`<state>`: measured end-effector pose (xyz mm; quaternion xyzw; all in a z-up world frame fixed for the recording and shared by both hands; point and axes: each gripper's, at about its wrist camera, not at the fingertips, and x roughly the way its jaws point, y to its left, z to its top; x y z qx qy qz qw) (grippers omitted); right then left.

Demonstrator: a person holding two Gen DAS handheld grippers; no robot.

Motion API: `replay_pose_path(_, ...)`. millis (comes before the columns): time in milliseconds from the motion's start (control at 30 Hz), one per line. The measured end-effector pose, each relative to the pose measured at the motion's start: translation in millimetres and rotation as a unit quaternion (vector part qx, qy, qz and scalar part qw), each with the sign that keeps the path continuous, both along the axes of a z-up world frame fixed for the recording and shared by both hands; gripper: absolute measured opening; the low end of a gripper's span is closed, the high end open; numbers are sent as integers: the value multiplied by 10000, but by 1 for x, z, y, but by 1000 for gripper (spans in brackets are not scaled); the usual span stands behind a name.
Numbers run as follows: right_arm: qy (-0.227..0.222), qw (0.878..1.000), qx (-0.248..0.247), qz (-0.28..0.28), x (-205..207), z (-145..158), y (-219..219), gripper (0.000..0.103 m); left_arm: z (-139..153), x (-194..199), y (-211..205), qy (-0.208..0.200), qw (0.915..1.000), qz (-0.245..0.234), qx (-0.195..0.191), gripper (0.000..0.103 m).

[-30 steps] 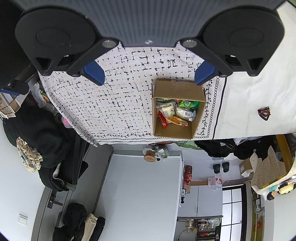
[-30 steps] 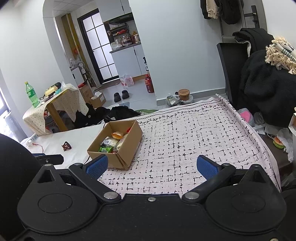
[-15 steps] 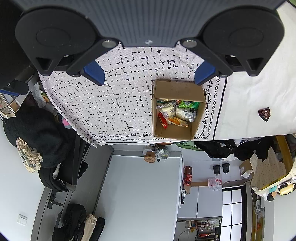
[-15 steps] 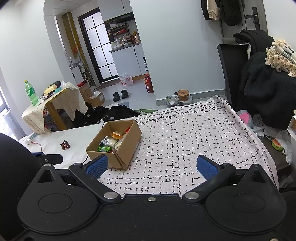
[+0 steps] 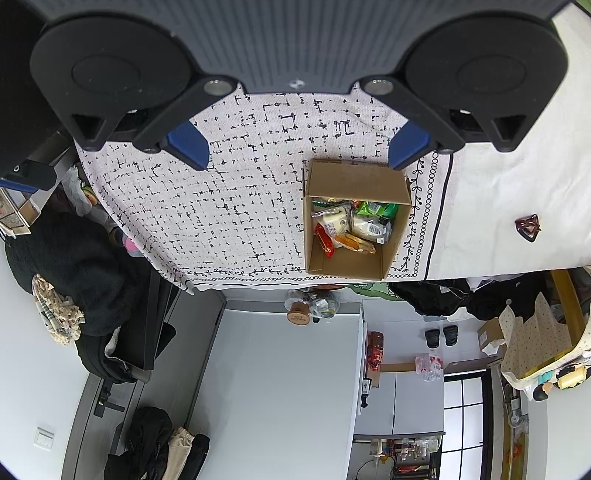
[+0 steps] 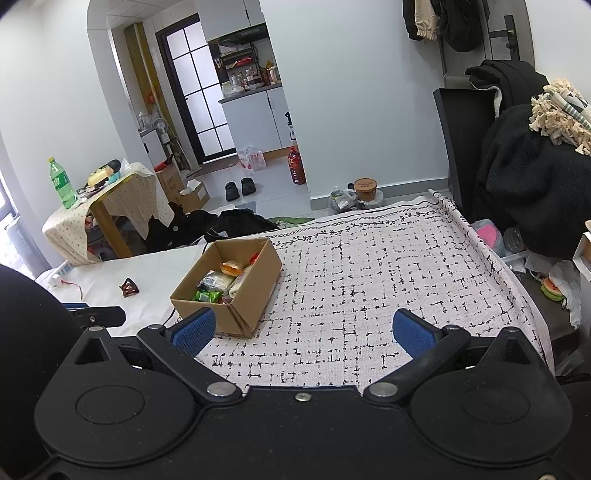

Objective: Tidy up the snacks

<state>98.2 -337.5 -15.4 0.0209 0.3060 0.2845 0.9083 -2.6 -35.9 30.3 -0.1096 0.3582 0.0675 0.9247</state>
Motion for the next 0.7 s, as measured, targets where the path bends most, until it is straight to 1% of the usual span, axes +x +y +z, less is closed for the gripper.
replay_pose_path(700,13,10000,1,-3,2,1,-5,103,-2,-2,0,8,10000,-4,-8,103)
